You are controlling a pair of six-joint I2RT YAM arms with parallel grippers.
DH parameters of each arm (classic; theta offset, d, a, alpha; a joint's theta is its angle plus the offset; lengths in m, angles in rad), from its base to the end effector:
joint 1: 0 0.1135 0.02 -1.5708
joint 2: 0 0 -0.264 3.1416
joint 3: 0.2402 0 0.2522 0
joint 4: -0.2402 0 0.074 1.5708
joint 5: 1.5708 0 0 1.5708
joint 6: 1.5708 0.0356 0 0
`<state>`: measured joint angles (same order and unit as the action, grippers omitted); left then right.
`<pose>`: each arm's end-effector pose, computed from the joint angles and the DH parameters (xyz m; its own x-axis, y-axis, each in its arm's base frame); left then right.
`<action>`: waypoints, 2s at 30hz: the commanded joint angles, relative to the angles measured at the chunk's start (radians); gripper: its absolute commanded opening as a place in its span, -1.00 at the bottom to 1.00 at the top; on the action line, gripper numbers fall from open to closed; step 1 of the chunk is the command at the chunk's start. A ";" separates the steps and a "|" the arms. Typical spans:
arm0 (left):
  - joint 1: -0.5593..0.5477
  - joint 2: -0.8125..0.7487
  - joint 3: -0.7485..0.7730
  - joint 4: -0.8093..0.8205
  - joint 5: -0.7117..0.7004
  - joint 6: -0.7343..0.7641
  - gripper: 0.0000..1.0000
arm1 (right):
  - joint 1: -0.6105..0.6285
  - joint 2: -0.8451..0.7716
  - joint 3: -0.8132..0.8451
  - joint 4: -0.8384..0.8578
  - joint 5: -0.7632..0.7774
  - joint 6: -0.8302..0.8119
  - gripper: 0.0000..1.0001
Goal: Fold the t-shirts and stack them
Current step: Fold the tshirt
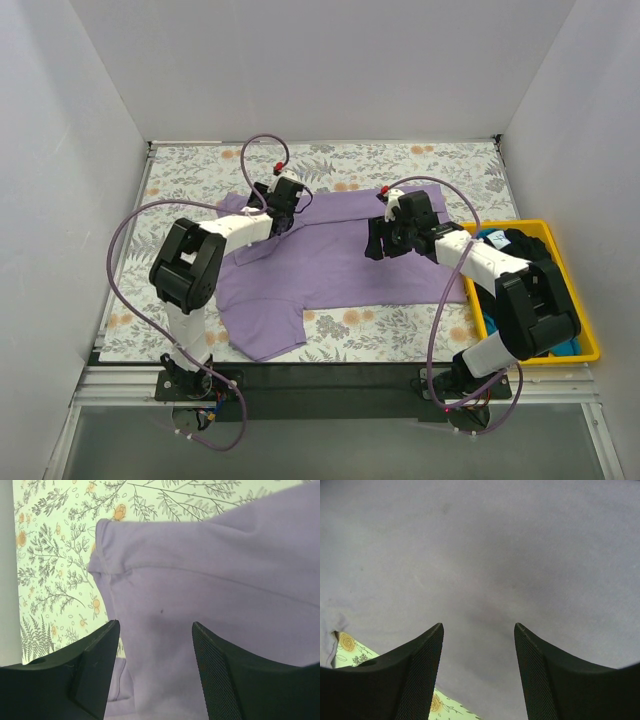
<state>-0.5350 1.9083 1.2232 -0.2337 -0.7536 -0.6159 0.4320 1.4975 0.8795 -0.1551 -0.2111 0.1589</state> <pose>0.3528 -0.1808 0.1746 -0.5666 -0.1539 -0.8095 -0.3831 0.9190 0.0934 0.2811 0.1378 0.2078 -0.7125 -0.1581 -0.6836 -0.4384 0.8611 0.2577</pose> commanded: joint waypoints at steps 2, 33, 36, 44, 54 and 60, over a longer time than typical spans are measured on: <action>0.041 0.049 0.064 0.033 0.007 0.028 0.15 | 0.001 0.017 0.021 0.031 -0.034 -0.013 0.29; -0.006 -0.278 -0.269 -0.035 0.346 -0.289 -0.08 | 0.198 0.380 0.226 0.497 -0.128 0.283 0.10; -0.020 -0.238 -0.254 -0.012 0.329 -0.251 -0.10 | 0.198 0.400 0.239 0.512 -0.094 0.318 0.11; -0.033 -0.152 -0.217 0.027 0.258 -0.200 -0.30 | 0.195 0.457 0.262 0.548 -0.082 0.369 0.10; -0.031 -0.135 -0.176 0.027 0.208 -0.154 -1.00 | 0.195 0.521 0.329 0.586 -0.129 0.407 0.10; -0.026 -0.146 -0.104 -0.018 0.278 -0.145 -1.00 | 0.197 0.592 0.355 0.705 -0.188 0.528 0.09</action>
<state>-0.5648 1.7935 1.0580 -0.2405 -0.5014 -0.7769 0.6243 2.0521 1.1938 0.4328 -0.3557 0.6067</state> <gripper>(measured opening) 0.025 0.548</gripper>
